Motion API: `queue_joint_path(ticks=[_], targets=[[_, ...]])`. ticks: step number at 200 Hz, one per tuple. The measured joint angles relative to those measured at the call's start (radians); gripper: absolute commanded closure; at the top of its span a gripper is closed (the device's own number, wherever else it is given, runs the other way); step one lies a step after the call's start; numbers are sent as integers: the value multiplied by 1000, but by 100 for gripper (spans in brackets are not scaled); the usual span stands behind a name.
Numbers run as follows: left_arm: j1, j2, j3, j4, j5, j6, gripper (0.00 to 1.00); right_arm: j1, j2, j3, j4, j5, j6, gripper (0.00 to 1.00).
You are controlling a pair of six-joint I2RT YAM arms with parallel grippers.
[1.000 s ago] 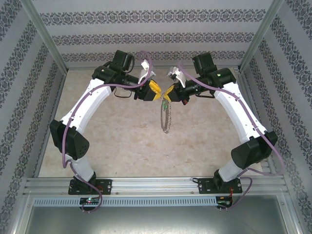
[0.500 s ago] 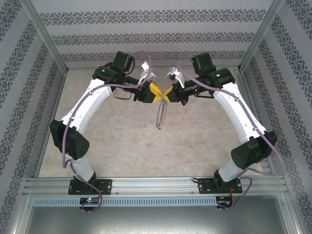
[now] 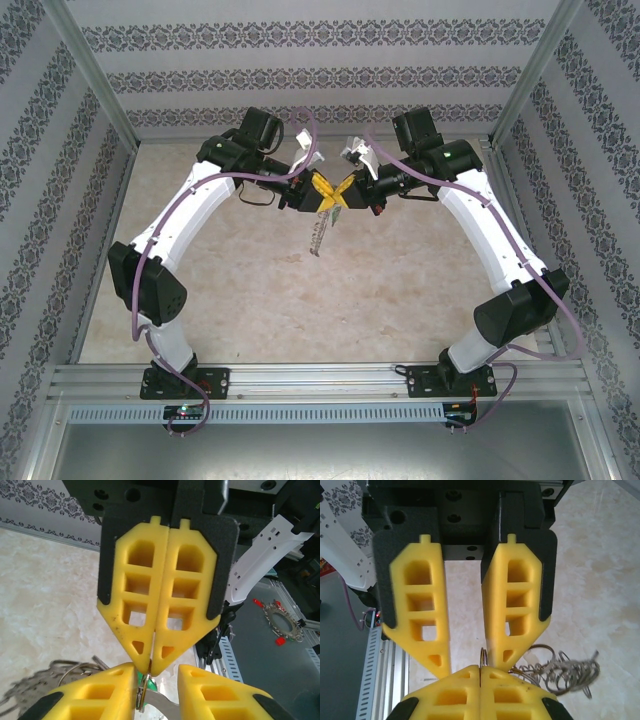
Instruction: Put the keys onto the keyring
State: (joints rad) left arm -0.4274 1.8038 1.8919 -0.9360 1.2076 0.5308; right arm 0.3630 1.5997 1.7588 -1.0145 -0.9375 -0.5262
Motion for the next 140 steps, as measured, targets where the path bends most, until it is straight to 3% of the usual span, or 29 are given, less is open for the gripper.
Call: queue_joint_path(ticks=[38, 70, 84, 97, 140], targets=[[1, 2, 0, -1, -4, 7, 100, 2, 0, 0, -8, -2, 3, 100], [2, 2, 0, 0, -3, 14, 100, 2, 0, 0, -5, -2, 8, 100], [2, 2, 0, 5, -4, 10, 100, 0, -1, -3, 3, -3, 30, 73], [3, 0, -7, 18, 4, -2, 100, -8, -11, -25, 46, 8, 63, 61], [-5, -37, -89, 167, -9, -90, 100, -67, -146, -244, 322, -13, 241, 53]])
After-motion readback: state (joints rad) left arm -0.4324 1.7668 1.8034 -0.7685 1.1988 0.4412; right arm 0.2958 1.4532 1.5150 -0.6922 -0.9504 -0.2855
